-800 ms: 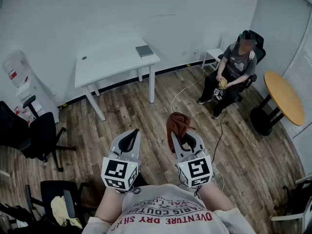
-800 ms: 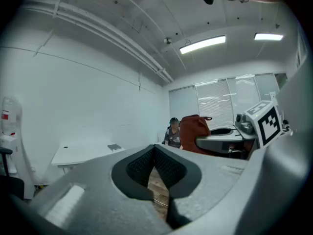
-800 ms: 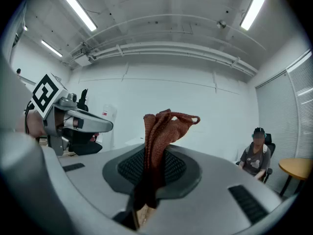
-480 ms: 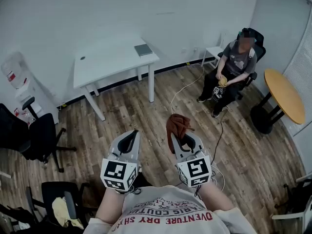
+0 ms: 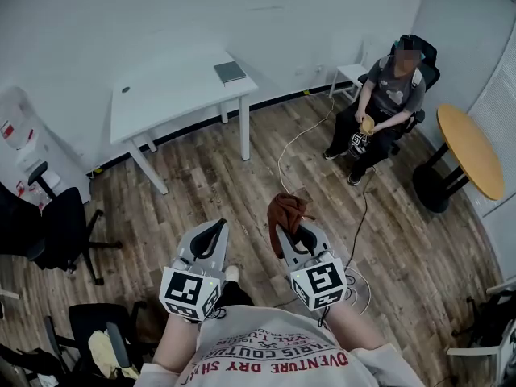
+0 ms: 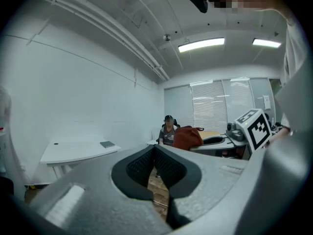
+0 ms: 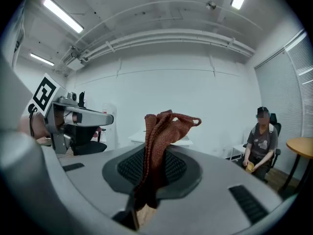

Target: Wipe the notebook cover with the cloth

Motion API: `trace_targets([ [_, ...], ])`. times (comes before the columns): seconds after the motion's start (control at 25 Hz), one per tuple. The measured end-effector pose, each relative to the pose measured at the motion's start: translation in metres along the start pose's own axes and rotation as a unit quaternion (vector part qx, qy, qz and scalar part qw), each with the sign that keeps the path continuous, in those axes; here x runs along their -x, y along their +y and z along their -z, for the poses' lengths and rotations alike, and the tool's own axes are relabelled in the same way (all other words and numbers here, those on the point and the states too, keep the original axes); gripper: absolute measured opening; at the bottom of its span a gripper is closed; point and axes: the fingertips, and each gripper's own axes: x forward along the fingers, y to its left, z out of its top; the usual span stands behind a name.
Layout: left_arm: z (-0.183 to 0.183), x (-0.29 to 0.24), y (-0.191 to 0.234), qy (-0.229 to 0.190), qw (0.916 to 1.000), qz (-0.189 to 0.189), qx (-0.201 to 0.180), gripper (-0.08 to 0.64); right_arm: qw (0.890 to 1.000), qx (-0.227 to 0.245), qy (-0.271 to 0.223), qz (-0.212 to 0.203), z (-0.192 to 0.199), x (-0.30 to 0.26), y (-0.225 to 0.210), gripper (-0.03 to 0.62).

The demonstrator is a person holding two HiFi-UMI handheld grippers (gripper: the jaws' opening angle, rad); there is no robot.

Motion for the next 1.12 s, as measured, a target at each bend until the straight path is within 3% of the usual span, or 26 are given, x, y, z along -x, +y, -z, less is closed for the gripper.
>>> trace_targets([
  [0.32, 0.001, -0.052, 0.074, -0.003, 0.9999, 0.01, 0.013, 0.01, 0.999, -0.008, -0.009, 0.049, -0.014, -0.068, -0.033, 0.075],
  [0.8, -0.002, -0.129, 0.241, -0.001, 0.999, 0.02, 0.04, 0.011, 0.994, -0.006, 0.003, 0.107, -0.047, -0.219, -0.052, 0.077],
  [1.12, 0.015, -0.174, 0.291, 0.028, 0.9975, 0.032, 0.056, 0.009, 0.994, -0.023, 0.026, 0.102, -0.039, -0.294, -0.069, 0.077],
])
